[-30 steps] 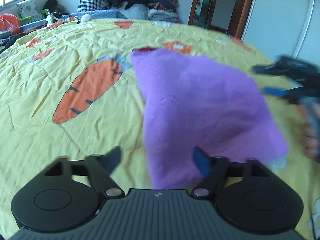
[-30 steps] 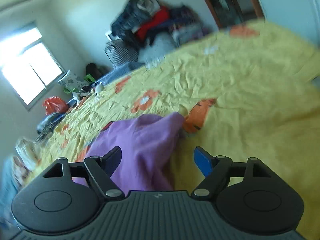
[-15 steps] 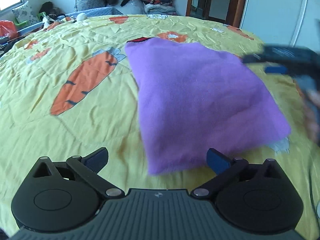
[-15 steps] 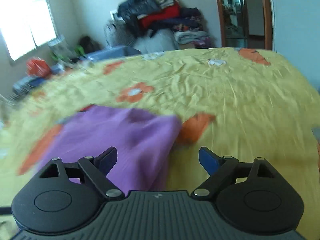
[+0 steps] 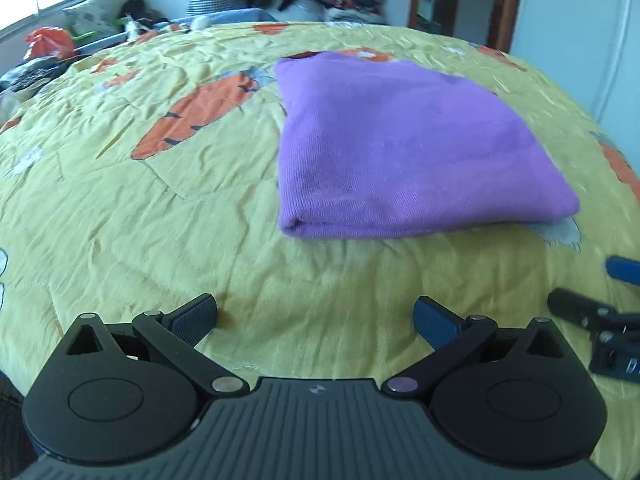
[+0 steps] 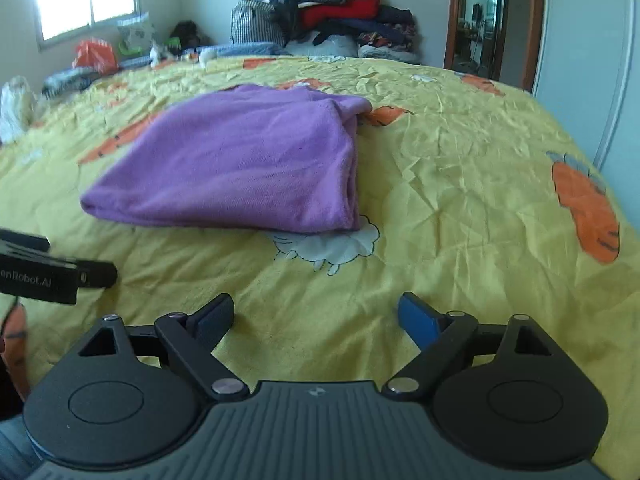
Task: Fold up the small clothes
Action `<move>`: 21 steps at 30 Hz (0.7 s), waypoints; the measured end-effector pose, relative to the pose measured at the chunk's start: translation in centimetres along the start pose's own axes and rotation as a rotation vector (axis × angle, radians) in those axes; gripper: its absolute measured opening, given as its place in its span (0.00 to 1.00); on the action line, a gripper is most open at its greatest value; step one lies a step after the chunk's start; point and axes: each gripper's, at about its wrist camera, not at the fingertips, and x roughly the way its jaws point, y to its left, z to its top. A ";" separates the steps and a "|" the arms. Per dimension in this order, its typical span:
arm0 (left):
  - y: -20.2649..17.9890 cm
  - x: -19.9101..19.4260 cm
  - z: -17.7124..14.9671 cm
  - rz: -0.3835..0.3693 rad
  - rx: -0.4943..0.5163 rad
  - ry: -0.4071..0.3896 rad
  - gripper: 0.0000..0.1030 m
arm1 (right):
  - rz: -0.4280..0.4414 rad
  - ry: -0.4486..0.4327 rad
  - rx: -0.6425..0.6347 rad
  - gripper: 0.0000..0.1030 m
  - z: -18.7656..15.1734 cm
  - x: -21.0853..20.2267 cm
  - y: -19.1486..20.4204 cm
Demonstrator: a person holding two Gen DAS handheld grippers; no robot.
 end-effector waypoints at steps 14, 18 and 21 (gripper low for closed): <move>-0.5 0.1 0.2 0.043 -0.052 0.008 1.00 | -0.012 0.032 0.011 1.00 1.8 2.5 1.0; -0.6 0.1 0.2 0.042 -0.053 0.007 1.00 | -0.024 0.021 0.021 1.00 1.9 2.9 1.2; -0.6 0.1 0.2 0.040 -0.055 0.008 1.00 | -0.026 0.013 0.023 1.00 1.8 2.9 1.2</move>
